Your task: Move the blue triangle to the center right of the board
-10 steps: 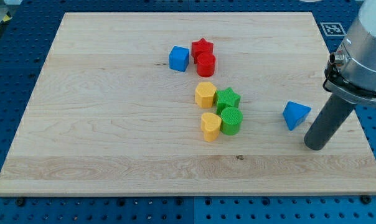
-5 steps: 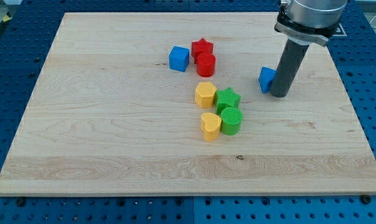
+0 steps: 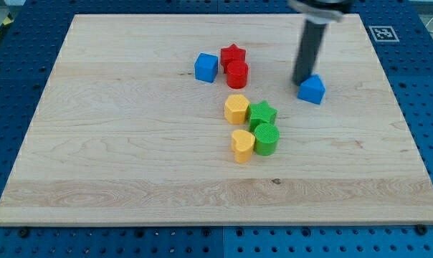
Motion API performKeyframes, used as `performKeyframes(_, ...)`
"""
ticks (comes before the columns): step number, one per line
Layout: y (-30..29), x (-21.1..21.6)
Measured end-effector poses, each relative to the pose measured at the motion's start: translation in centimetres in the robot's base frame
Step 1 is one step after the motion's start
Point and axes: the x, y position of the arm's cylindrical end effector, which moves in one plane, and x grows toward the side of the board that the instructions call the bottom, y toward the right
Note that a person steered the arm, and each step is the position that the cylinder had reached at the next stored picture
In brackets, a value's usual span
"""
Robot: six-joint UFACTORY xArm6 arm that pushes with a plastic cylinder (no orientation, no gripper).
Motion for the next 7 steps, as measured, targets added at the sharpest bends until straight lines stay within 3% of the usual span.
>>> performKeyframes(1, 5.0, 0.8)
performKeyframes(4, -3.1, -3.8)
performKeyframes(7, -3.5, 2.5)
